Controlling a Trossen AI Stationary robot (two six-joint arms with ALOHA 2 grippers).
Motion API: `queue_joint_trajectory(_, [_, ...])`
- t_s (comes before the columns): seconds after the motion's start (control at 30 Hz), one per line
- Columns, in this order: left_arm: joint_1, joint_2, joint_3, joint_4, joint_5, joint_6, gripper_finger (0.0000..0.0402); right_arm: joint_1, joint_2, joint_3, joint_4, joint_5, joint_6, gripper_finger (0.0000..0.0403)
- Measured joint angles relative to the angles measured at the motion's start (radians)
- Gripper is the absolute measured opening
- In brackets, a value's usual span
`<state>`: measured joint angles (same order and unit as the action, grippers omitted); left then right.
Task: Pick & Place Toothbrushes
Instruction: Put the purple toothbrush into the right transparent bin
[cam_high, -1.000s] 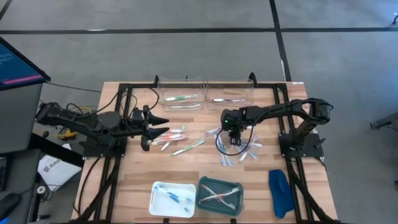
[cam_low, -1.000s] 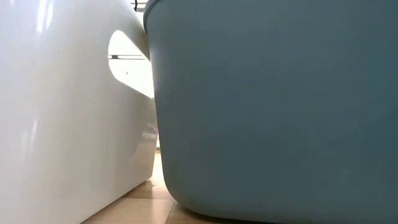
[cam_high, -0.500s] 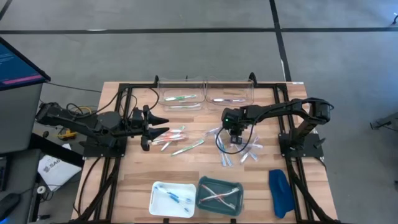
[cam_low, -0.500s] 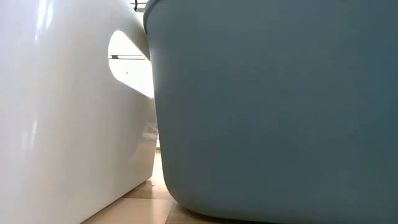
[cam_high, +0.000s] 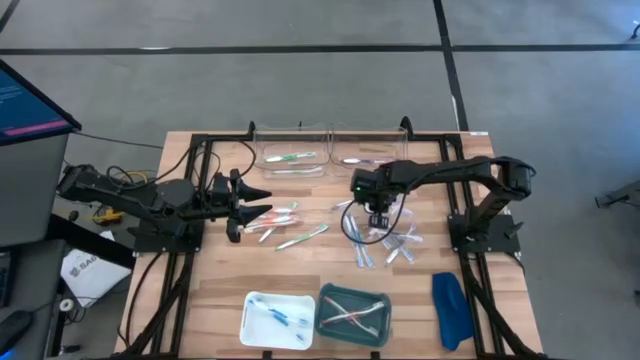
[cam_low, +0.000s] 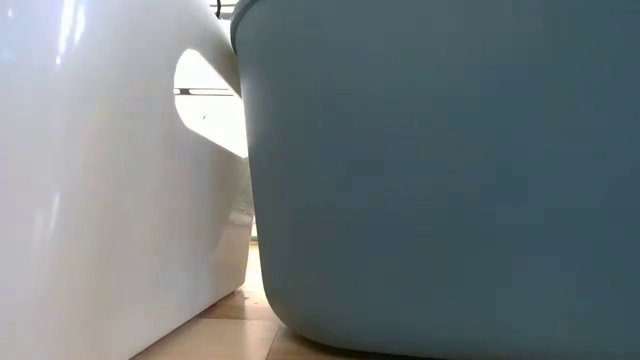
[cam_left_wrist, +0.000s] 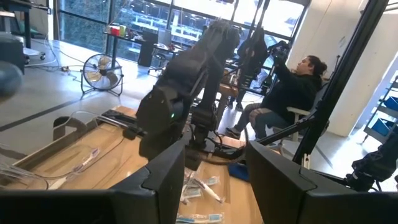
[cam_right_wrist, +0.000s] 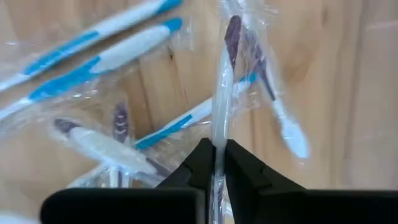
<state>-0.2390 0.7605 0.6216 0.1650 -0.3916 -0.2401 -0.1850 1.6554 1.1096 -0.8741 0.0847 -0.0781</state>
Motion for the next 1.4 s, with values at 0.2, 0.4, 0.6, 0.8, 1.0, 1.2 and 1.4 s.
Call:
queue_joint_trajectory(0.2, [0.0, 0.0, 0.0, 0.0, 0.0, 0.0, 0.0163, 0.028, 0.0, 0.178, -0.133, 0.083, -0.073, 0.0018])
queue_joint_trajectory(0.4, [0.0, 0.0, 0.0, 0.0, 0.0, 0.0, 0.0163, 0.008, -0.001, 0.342, -0.197, 0.151, -0.204, 0.0022])
queue_joint_trajectory(0.6, [0.0, 0.0, 0.0, 0.001, 0.0, 0.007, 0.0163, -0.062, -0.001, 0.443, -0.202, 0.153, -0.339, 0.0012])
queue_joint_trajectory(0.8, [0.029, 0.0, 0.0, 0.003, 0.0, 0.008, 0.0163, -0.172, -0.001, 0.466, -0.173, 0.154, -0.472, 0.0023])
queue_joint_trajectory(1.0, [0.038, 0.012, -0.001, -0.004, 0.0, 0.008, 0.0163, -0.276, 0.001, 0.466, -0.09, 0.153, -0.573, 0.0013])
queue_joint_trajectory(1.2, [0.035, 0.058, -0.001, -0.005, 0.001, 0.001, 0.0163, -0.354, 0.003, 0.467, 0.014, 0.079, -0.593, 0.0018])
queue_joint_trajectory(1.4, [0.036, 0.07, -0.001, -0.01, 0.052, 0.009, 0.0163, -0.389, 0.096, 0.468, 0.019, 0.045, -0.663, 0.0014])
